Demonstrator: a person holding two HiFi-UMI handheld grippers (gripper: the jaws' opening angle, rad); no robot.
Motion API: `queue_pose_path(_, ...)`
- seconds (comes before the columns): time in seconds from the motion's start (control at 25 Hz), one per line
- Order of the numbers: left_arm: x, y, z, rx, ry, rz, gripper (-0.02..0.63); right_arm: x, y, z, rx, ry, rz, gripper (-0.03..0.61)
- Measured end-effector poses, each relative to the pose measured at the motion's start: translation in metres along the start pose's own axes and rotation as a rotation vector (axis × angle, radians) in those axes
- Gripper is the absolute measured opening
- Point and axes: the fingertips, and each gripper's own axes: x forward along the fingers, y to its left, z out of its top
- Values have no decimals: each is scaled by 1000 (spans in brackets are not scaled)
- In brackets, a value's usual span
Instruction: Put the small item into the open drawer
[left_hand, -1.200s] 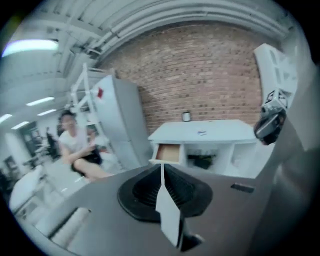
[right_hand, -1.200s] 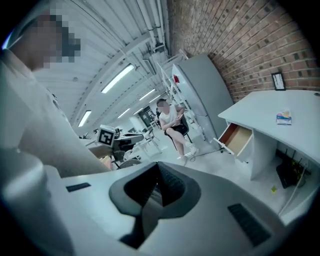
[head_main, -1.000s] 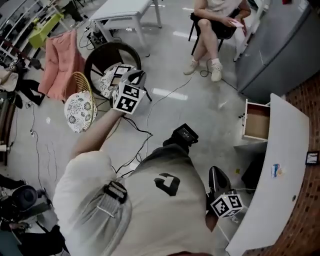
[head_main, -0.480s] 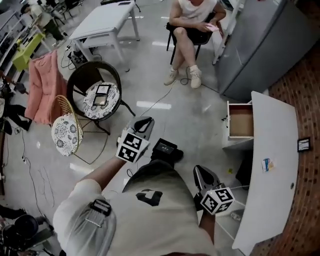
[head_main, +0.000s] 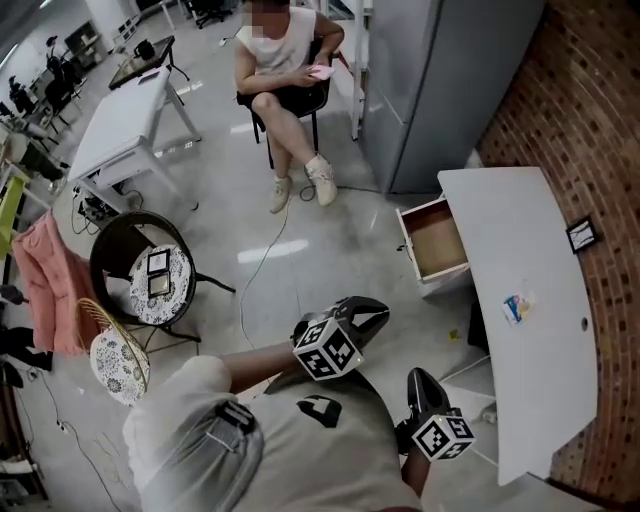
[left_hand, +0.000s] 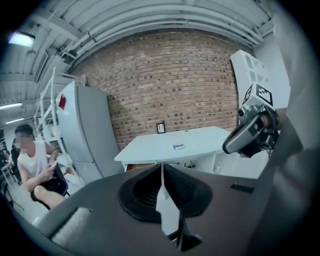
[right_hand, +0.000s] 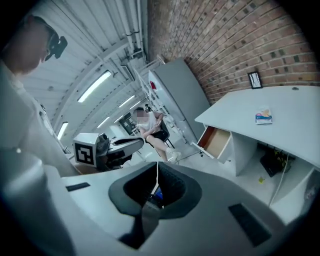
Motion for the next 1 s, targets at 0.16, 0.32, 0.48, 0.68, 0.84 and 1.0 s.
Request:
queue_pose_path(0.16,20,20,9,22,-23,-43,15,31,-5,30,-59,-7,-10,6)
queue_pose_path(0.32,31,63,9,25,-34,-35,15,81,4,56,-165,31,26,6)
queue_pose_path(0.48,41,106,2,-21,-40,-15,14,121,3,77,-186,76,33,6)
queue_pose_path(0.68,45,145,-15,-72,-23,12,14,155,7,89,-209,135,48,6)
queue_pose_path(0.84,45,161,-21,-94,-15,20,15,167,7,94,-206,156,45,6)
queue_pose_path(1.0,50,163,-18,-98,-13,30,15,173,2,99,-206,163,65,6)
